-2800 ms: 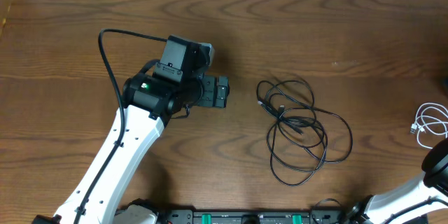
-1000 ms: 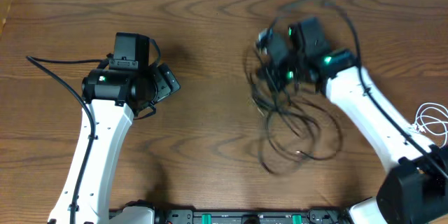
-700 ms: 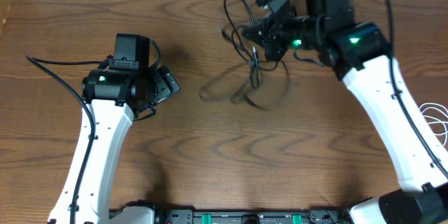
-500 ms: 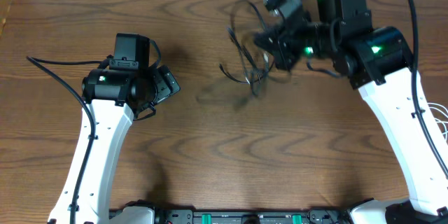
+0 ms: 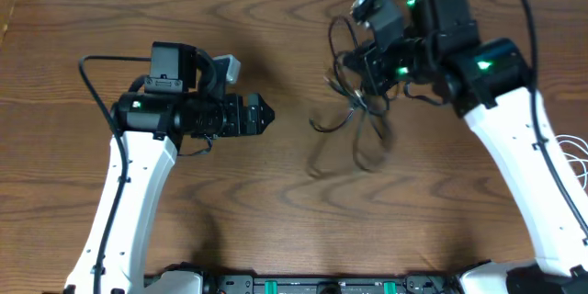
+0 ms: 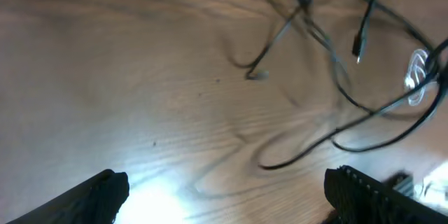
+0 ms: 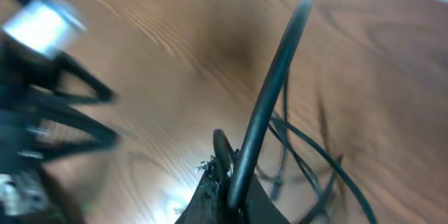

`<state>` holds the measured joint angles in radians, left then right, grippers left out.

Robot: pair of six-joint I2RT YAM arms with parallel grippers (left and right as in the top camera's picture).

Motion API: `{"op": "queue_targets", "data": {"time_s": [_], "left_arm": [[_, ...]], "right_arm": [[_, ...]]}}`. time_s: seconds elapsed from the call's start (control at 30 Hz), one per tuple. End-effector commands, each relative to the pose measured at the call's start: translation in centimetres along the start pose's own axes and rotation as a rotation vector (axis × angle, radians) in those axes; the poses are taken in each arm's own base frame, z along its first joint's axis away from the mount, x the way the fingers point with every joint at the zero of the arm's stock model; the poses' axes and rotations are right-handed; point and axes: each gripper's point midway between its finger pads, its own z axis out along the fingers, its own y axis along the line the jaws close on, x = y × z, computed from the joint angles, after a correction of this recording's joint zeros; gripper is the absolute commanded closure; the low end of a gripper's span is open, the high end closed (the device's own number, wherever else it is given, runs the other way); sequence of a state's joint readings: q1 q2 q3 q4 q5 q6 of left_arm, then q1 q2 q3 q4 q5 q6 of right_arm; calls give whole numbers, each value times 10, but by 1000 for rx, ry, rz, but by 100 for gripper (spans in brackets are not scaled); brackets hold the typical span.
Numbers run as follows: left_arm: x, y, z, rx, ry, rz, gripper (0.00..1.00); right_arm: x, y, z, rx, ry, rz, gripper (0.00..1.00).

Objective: Untangle cables
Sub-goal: 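Lift the black cables with the right gripper and bring left gripper in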

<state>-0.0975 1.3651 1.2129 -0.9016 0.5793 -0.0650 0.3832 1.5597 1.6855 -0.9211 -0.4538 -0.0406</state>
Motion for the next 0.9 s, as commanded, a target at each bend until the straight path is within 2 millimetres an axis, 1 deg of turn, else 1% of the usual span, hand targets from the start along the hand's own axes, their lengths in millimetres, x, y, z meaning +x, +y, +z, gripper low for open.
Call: {"op": "queue_targets", "data": {"time_s": [0.0,0.07,0.13,0.23,0.3,0.4,0.47,0.53,0.7,0.8,0.87], "left_arm": [[12,-17,13,137,22,112,5],[13,-29,19,218,8,138,5],[11,-42,22,301,-11,170,5],[7,-62,18,410,-40,219,5],[3,-69,16,437,-60,249,5],[-2,-78,16,450,-91,301,5],[-5,-89,15,459,-117,352,5],[-7,-97,17,429,-139,381,5],[-10,-117,30,316,-189,412,5],[-16,-128,34,297,-227,398,5],[-23,-137,33,303,-266,388,5]], "right_arm": [[-21,35,-39,-164,-118,-8,99],[-22,40,-44,-174,-128,-15,99],[-21,41,-45,-176,-123,-14,99],[-17,40,-45,-173,-109,-5,99],[-15,37,-44,-151,-98,10,99],[-10,25,-41,-90,-74,77,99],[-4,19,-38,-56,-49,135,99],[-1,18,-37,-56,-35,146,99],[-1,19,-37,-58,-33,179,99],[1,20,-37,-62,-27,181,99],[2,24,-37,-88,-21,184,99]]}}
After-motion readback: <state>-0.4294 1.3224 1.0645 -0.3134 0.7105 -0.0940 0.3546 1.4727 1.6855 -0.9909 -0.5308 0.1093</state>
